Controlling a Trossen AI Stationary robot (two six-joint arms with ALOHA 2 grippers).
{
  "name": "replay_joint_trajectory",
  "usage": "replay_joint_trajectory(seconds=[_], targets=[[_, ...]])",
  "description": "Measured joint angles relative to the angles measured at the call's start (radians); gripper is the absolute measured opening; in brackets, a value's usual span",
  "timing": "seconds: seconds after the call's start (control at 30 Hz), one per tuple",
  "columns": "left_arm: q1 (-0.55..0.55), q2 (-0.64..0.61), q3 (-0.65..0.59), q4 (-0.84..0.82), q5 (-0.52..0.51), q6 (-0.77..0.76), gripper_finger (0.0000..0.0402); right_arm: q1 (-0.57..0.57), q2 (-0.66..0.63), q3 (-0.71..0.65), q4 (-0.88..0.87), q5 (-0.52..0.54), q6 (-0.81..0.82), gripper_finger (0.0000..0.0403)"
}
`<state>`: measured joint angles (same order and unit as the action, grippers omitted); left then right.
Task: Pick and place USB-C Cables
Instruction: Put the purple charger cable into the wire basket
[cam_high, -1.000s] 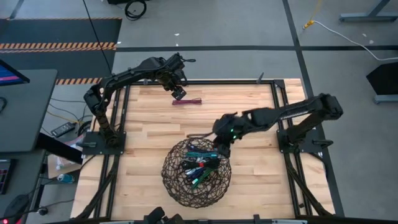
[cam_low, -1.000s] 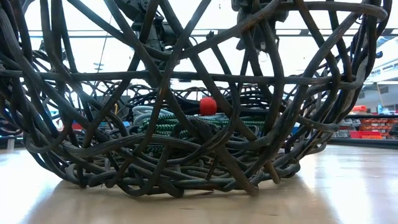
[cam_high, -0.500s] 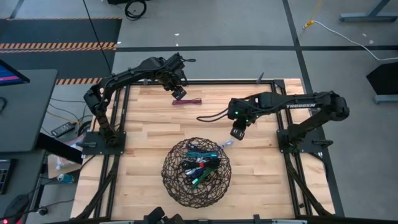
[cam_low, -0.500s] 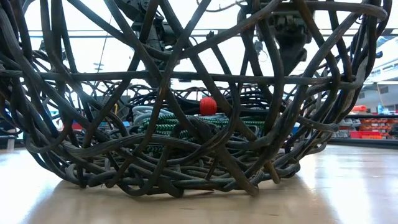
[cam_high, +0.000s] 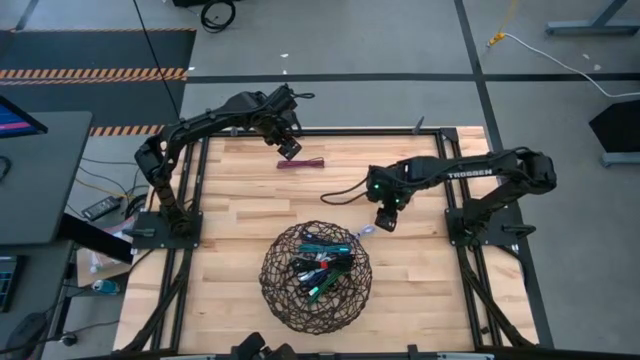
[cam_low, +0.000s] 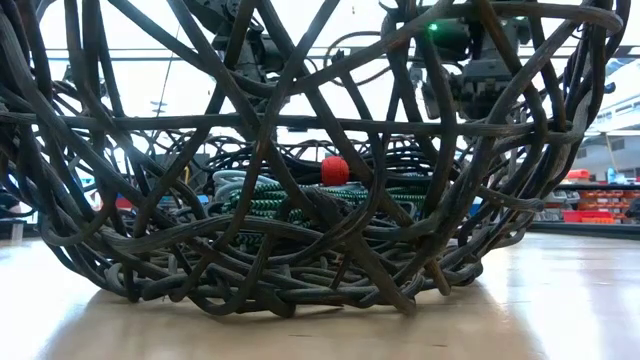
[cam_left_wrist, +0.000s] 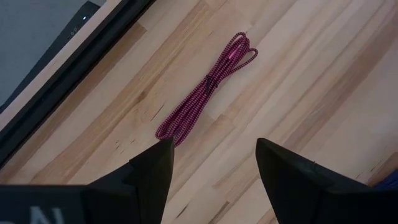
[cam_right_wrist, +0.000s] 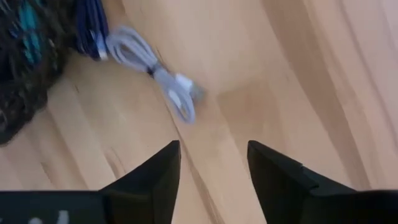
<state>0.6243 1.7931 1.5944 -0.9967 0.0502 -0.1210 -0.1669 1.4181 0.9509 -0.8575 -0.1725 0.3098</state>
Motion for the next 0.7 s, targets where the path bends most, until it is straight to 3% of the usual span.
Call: replay_joint_trajectory(seconds=[0.27,0.7], targets=[[0.0,0.0,0.0,0.002,0.0,-0.007,0.0233,-0.006,0.005,-0.09,0.207,-0.044,0.007,0.021],[0.0,0.0,0.0,0.002,0.0,-0.007,0.0233,-0.005,0.005,-0.217,0.392,-0.114,0.065,0.0213]])
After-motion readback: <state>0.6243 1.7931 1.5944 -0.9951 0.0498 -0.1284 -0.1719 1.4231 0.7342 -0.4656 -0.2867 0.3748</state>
